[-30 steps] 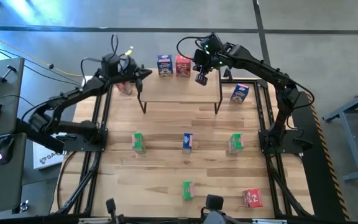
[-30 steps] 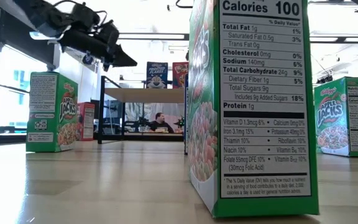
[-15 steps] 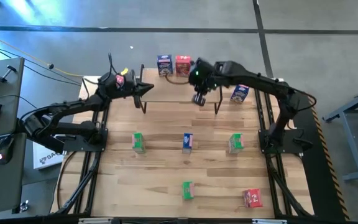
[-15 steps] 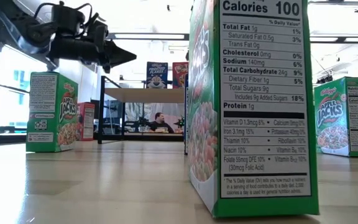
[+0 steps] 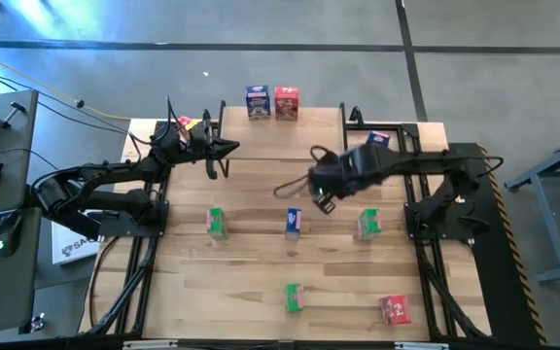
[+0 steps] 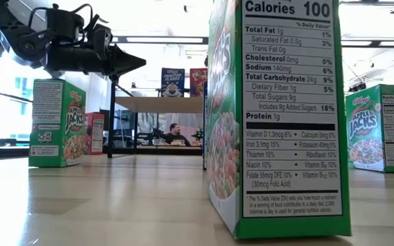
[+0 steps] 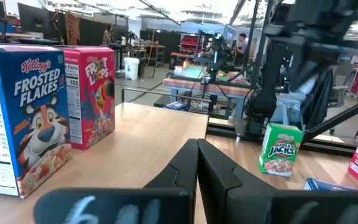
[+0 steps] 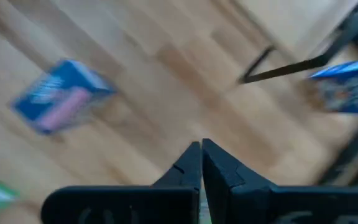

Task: Stack cereal on shelf
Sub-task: Put the top right green cereal box on the shelf

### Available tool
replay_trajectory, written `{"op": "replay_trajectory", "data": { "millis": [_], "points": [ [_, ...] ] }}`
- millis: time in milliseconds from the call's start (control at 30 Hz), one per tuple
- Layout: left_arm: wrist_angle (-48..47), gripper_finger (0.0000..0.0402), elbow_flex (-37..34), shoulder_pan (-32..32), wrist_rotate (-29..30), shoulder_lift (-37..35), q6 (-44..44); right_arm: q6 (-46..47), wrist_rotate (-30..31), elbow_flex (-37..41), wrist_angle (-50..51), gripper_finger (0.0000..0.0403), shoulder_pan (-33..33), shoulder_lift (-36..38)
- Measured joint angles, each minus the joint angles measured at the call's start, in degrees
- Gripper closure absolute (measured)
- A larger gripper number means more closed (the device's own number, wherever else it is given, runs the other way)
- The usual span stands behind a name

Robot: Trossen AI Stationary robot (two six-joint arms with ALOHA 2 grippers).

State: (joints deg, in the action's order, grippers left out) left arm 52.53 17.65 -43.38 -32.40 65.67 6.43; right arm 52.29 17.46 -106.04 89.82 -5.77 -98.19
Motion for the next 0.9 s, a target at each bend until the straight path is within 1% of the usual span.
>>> {"op": "replay_trajectory", "data": {
  "millis": [100, 167, 267, 333, 433, 633, 767, 833, 900],
  "points": [
    [0.1, 0.0401, 0.0, 0.0, -0.2, 0.0, 0.0, 10.5, -0.7, 0.0, 0.1, 0.0402, -4.2, 1.0],
    [0.5, 0.0401, 0.0, 0.0, -0.7, 0.0, 0.0, 16.7, -2.2, 0.4, 0.1, 0.0402, -6.8, 1.0],
    [1.4, 0.0401, 0.0, 0.0, -2.3, 0.0, 0.0, 24.9, -3.2, 2.6, 0.1, 0.0387, -10.0, 1.7],
    [1.9, 0.0401, 0.0, 0.0, -2.7, 0.0, 0.0, 28.3, -4.4, 5.6, 0.2, 0.0365, -11.9, 2.9],
    [3.6, 0.0401, 0.0, 0.0, -2.8, 0.0, 0.0, 32.2, -6.4, 10.8, 0.1, 0.0317, -13.4, 4.3],
    [4.5, 0.0401, 0.6, 0.0, -3.2, 0.0, 0.5, 38.8, -10.2, 23.0, 0.2, 0.0222, -13.2, 11.4],
    [2.5, 0.0401, 0.4, 0.0, -4.0, 0.0, 1.9, 45.9, -13.8, 31.2, -0.8, 0.0181, -13.0, 17.8],
    [0.9, 0.0401, -0.3, 0.0, -4.2, 0.0, 0.7, 48.8, -14.5, 35.0, -4.1, 0.0164, -13.0, 20.8],
    [0.7, 0.0401, -0.3, 0.0, -4.1, 0.0, -0.8, 50.6, -14.0, 38.5, -7.9, 0.0149, -12.9, 23.1]
  ]
}}
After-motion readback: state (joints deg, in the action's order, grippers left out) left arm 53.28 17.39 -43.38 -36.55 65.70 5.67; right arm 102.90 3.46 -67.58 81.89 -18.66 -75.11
